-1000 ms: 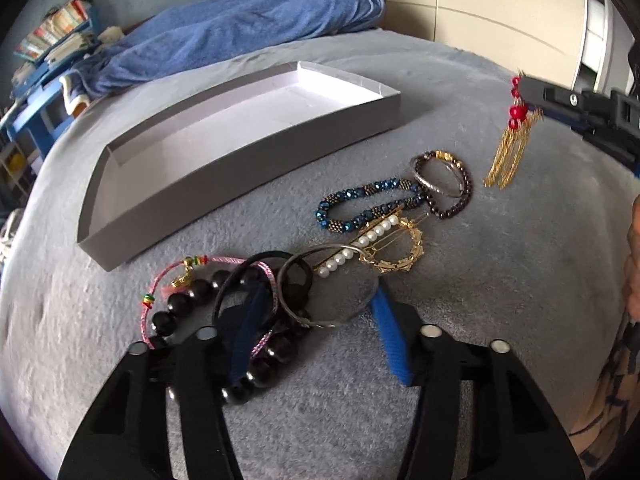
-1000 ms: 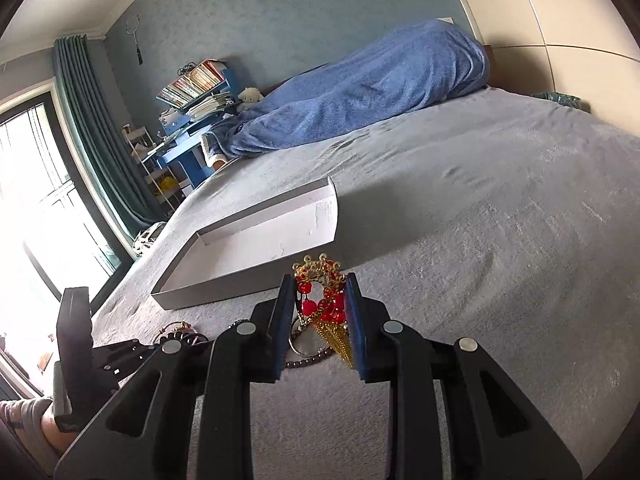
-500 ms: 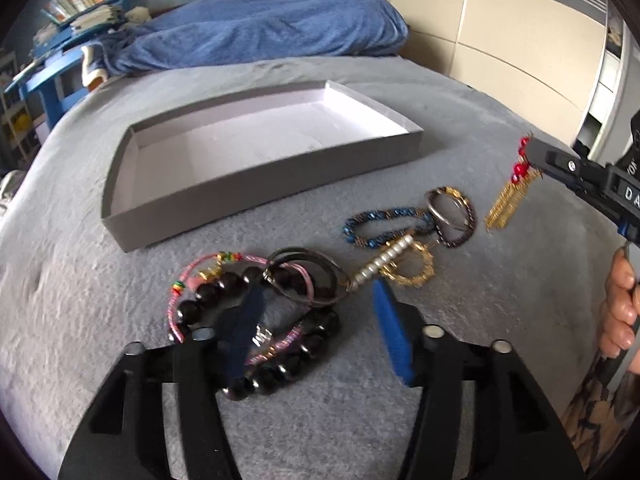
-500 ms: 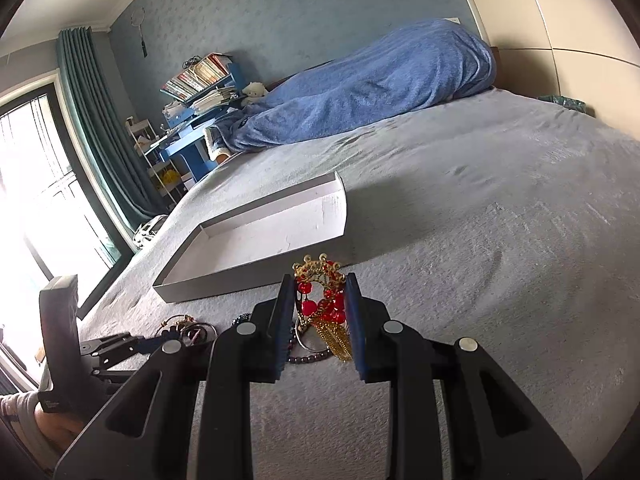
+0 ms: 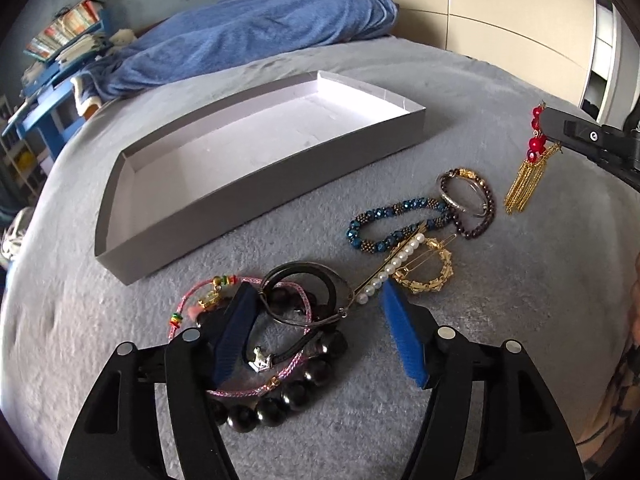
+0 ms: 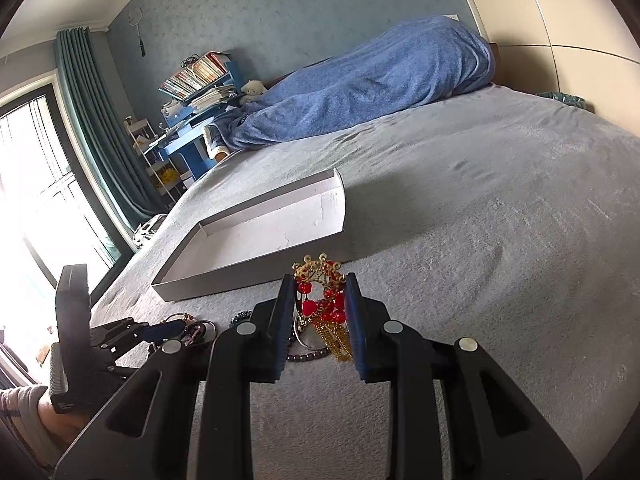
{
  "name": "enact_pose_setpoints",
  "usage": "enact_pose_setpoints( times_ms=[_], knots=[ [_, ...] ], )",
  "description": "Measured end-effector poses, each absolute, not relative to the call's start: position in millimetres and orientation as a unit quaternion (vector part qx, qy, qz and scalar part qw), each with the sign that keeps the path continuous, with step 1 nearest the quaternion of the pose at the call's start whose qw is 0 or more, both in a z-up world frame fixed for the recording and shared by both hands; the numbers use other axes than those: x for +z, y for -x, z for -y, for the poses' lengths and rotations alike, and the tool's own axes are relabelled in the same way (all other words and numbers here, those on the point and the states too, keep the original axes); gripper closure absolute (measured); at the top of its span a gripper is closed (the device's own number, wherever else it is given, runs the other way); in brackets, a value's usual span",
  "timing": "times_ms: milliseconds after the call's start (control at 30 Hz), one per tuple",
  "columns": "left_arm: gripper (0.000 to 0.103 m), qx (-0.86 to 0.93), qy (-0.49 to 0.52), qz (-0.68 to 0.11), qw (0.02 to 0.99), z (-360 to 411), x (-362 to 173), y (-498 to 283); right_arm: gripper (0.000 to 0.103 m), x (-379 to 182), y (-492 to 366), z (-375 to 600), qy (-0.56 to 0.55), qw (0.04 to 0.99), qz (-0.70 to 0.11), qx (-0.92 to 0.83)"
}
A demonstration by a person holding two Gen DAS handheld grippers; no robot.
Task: Organize jewelry
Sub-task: 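Lift the red ornament with the right tool while the left tool grasps the silver bangle, then carry both items into the tray and open both tools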
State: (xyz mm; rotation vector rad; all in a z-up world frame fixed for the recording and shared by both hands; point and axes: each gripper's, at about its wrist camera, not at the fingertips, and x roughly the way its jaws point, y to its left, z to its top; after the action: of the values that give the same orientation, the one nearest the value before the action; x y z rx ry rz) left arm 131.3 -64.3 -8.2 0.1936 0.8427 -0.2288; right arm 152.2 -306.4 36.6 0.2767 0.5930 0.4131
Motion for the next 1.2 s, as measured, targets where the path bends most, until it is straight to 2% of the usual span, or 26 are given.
enact_pose_setpoints(
  times_ms=[100,633,1200],
  knots=[
    [0.051,-0.105,-0.082,-0.404,0.905,58.5,-5.9,-131.7,0.078,36.3,-152.9,306.9,-0.136,0.926,-0.289,0.201],
    [0.052,-0.116,-0.042,-0.344,0.931,32.9,33.2,-114.8,0.078,44.8,-151.3,298.7,-0.131,0.927,-0.279,0.215],
    [0.052,-0.071,-0.021,-0.328,0.942,-14.1,56.3,-165.8,0.078,81.2,-202.6,280.1,-0.137,0.918,-0.275,0.252]
  ],
)
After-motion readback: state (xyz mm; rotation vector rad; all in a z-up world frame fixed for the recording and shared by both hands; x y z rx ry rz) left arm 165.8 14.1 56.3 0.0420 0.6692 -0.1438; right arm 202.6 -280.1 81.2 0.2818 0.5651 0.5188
